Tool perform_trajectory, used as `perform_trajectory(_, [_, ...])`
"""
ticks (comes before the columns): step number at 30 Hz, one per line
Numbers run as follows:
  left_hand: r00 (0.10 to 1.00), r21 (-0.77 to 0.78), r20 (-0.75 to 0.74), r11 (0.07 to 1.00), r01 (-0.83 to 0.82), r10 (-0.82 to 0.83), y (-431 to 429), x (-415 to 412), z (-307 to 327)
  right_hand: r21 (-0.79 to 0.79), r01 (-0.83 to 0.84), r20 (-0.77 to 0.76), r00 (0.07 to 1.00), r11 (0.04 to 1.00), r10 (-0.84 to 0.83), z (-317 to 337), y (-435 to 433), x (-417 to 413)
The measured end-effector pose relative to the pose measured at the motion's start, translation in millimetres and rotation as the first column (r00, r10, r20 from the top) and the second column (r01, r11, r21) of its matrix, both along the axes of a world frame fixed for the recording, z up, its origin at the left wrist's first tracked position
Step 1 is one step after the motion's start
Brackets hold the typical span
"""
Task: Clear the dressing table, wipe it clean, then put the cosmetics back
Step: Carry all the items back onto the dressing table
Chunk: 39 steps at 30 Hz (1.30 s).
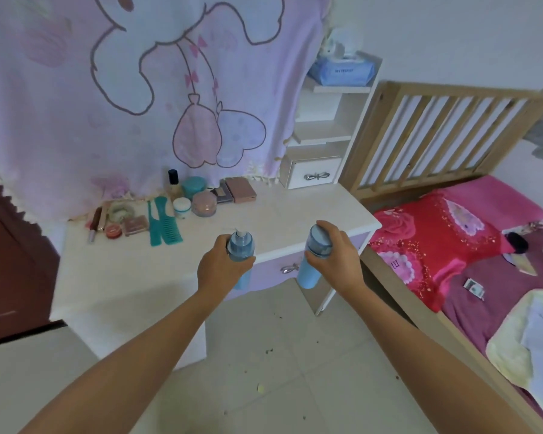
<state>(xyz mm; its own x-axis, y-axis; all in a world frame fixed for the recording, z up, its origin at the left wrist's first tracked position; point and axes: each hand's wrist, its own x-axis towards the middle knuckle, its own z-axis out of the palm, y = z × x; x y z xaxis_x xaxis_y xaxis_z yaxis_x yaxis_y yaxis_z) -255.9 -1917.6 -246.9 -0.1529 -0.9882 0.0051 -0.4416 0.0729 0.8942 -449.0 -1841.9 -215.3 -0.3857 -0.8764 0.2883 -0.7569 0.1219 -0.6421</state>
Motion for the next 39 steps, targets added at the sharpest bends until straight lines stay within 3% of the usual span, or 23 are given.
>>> perform_trajectory(15, [0.999, -0.066, -0.048, 0.998, -0.006, 0.002, -181.7, -66.2, -5.5, 0.002, 0.019, 0.025, 1.000, 1.000, -0.019, -0.7, -174.8, -61.7])
perform_trajectory(24, [0.999, 0.052, -0.048, 0.998, 0.026, -0.023, -218.7, -104.0, -38.4, 0.154, -0.024, 0.042, 0.999, 0.988, 0.018, -37.5, -216.8, -93.7])
perform_trajectory(33, [0.988, 0.081, -0.148, 0.995, 0.058, -0.046, -275.4, -183.4, -31.5, 0.132, -0.100, 0.054, 0.994, 0.986, 0.094, -33.7, -273.0, -158.4])
perform_trajectory(39, [0.988, 0.098, -0.135, 0.993, -0.064, 0.077, -321.8, -222.1, -42.3, 0.141, -0.140, 0.116, 0.985, 0.980, 0.124, -45.5, -295.3, -195.4])
